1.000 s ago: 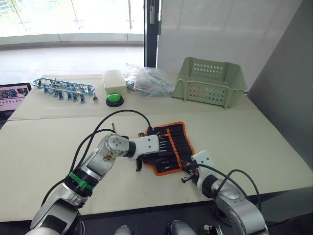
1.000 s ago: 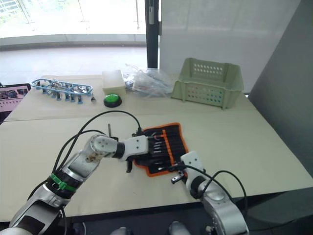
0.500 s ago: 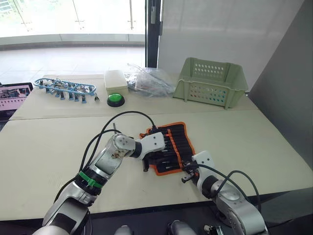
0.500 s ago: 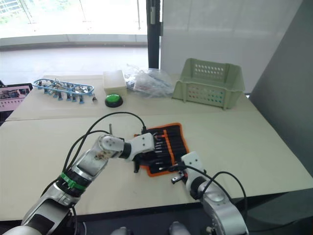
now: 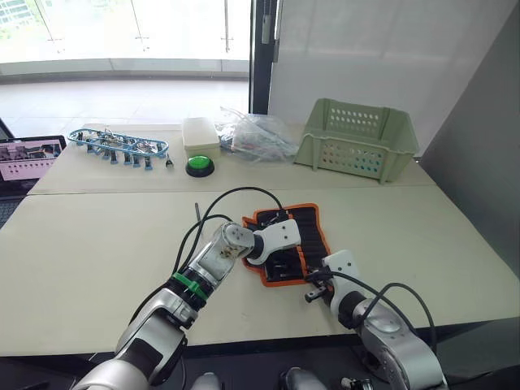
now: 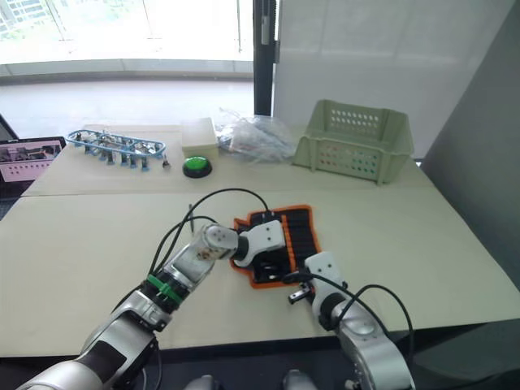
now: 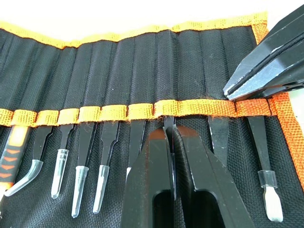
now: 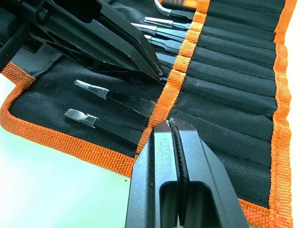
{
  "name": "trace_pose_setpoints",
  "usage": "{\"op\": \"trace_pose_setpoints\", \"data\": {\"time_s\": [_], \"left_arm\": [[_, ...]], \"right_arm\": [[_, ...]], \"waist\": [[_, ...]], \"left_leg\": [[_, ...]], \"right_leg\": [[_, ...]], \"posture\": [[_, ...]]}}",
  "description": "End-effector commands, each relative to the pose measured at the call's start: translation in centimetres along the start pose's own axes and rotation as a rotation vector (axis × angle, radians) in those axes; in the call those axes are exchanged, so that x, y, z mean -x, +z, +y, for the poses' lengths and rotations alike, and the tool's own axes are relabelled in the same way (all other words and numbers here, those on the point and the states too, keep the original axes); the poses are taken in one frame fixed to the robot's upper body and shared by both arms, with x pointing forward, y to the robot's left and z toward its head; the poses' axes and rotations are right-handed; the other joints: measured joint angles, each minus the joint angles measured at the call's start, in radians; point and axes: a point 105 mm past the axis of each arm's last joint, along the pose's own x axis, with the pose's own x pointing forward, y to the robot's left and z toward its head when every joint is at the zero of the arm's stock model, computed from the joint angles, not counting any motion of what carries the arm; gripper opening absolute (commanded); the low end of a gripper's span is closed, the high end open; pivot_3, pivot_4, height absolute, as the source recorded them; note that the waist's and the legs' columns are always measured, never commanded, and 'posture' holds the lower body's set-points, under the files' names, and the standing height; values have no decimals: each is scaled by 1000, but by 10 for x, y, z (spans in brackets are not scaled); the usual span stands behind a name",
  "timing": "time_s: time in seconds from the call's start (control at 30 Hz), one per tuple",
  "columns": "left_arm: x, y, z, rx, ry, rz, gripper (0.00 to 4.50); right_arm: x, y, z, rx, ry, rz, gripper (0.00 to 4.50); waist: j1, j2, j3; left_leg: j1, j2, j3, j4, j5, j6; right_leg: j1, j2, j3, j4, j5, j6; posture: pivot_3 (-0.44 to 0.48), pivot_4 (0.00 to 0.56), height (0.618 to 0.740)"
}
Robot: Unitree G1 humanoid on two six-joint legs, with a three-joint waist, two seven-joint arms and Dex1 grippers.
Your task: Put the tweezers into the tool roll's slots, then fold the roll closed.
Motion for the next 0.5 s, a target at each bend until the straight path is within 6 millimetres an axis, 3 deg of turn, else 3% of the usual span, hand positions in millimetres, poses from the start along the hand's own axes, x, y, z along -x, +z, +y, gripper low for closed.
{"op": "trace_pose_setpoints", "data": {"time_s": [0.03,0.07,0.33,0.4,0.5], "left_arm": [[0,13,8,-36,47,-29,64],[4,12,10,-43,59,-31,64],[51,21,28,-2,156,-90,2621],[69,21,31,24,183,-107,3266],[117,11,34,140,282,-139,4281]], "right_arm": [[-2,-32,15,-50,59,136,0],[-2,-32,15,-50,59,137,0],[-4,-33,16,-48,66,139,0],[-4,-34,16,-46,71,140,0],[-6,-34,16,-35,84,143,0]], "waist": [[1,0,0],[1,0,0],[-19,2,0],[-26,2,0],[-41,3,0]], "left_leg": [[0,0,0,1,0,0],[0,0,0,1,0,0],[-1,2,0,0,-1,2],[-1,2,0,-1,-2,2],[0,2,0,-2,-2,3]], "right_leg": [[0,0,0,0,0,0],[0,0,0,0,0,0],[-2,2,0,3,3,5],[-2,2,0,3,3,5],[-2,2,1,3,2,5]], "posture": [[0,150,724],[0,150,724],[0,150,724],[0,150,724],[0,150,724]]}}
